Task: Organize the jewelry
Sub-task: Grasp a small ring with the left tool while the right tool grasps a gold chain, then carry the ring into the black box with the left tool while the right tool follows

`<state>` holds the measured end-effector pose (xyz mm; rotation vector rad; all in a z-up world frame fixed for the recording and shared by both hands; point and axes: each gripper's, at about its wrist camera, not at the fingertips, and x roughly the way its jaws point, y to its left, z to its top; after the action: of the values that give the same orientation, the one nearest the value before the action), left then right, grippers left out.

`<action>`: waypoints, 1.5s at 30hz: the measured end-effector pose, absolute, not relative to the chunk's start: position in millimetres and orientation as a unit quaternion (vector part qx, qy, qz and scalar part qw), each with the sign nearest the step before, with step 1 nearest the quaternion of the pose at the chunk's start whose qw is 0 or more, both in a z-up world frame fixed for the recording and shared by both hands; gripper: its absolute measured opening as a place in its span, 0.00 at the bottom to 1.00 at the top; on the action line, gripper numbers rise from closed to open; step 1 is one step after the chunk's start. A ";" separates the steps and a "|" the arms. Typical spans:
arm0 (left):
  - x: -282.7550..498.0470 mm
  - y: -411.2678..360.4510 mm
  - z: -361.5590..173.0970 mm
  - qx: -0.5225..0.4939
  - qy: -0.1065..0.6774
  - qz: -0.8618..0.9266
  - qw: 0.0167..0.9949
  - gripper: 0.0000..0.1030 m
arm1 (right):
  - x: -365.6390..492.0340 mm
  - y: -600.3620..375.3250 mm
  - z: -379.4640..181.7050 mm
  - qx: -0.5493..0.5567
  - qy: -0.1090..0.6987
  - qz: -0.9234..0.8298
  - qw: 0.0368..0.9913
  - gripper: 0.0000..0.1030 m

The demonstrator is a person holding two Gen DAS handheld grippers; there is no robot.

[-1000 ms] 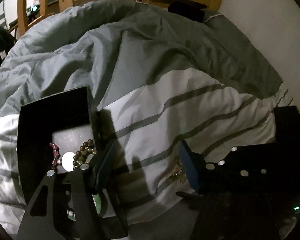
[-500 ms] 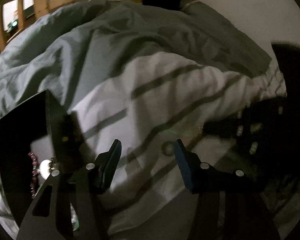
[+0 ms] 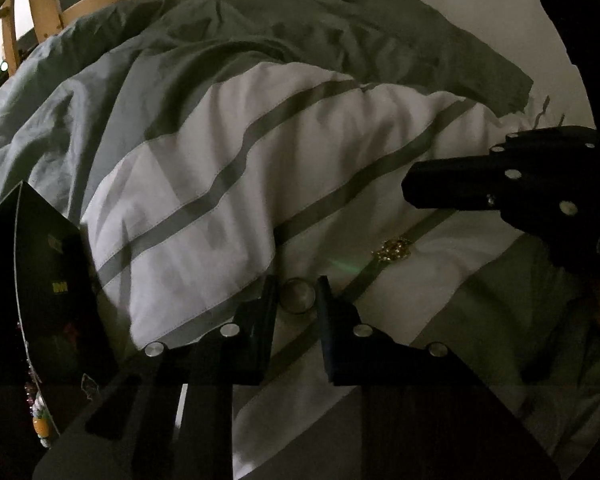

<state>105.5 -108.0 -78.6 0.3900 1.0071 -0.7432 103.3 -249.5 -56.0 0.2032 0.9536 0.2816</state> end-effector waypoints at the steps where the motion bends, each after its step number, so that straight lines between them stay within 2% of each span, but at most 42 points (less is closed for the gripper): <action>1: 106.1 -108.6 -79.1 0.182 0.469 -0.347 0.792 0.19 | 102.1 -250.8 -55.9 0.098 0.456 0.135 0.874 0.05; 5: 101.4 -107.0 -74.1 0.183 0.466 -0.356 0.789 0.19 | 100.1 -246.9 -58.1 0.094 0.467 0.153 0.866 0.06; 11: 97.5 -98.8 -60.4 0.180 0.459 -0.356 0.794 0.19 | 102.9 -224.0 -89.7 0.012 0.523 0.125 0.843 0.08; 13: 98.2 -94.7 -54.3 0.176 0.457 -0.354 0.797 0.19 | 104.9 -221.1 -93.9 0.007 0.526 0.126 0.841 0.18; 15: 101.6 -92.1 -48.8 0.172 0.454 -0.351 0.801 0.19 | 107.4 -217.1 -96.5 0.009 0.527 0.141 0.838 0.46; 17: 104.8 -90.4 -44.6 0.164 0.454 -0.352 0.802 0.19 | 106.5 -208.5 -98.2 -0.004 0.524 0.154 0.838 0.56; 19: 104.9 -90.0 -43.9 0.166 0.453 -0.350 0.803 0.19 | 106.1 -204.1 -101.3 -0.020 0.526 0.144 0.838 0.54; 20: 103.9 -89.7 -43.5 0.167 0.454 -0.349 0.803 0.19 | 106.4 -205.3 -101.9 -0.018 0.527 0.140 0.838 0.45; 21: 104.0 -90.1 -43.3 0.167 0.455 -0.348 0.803 0.19 | 107.3 -207.7 -102.1 -0.016 0.527 0.134 0.839 0.33; 23: 103.0 -89.7 -41.7 0.168 0.453 -0.348 0.803 0.19 | 109.4 -216.0 -101.5 0.000 0.527 0.123 0.841 0.18; 29: 102.3 -80.6 -29.7 0.159 0.442 -0.343 0.813 0.19 | 106.5 -216.2 -95.8 0.000 0.516 0.109 0.849 0.17; 38: 104.0 -54.6 -3.2 0.134 0.428 -0.321 0.834 0.19 | 96.5 -232.4 -60.1 0.067 0.462 0.126 0.875 0.17; 45: 104.2 -24.0 16.8 0.111 0.426 -0.289 0.850 0.19 | 93.9 -214.1 -25.1 0.047 0.437 0.130 0.889 0.17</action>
<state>104.2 -24.0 16.8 0.2332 0.8962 -0.6082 93.9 -214.1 -25.1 0.0985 0.9079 0.2703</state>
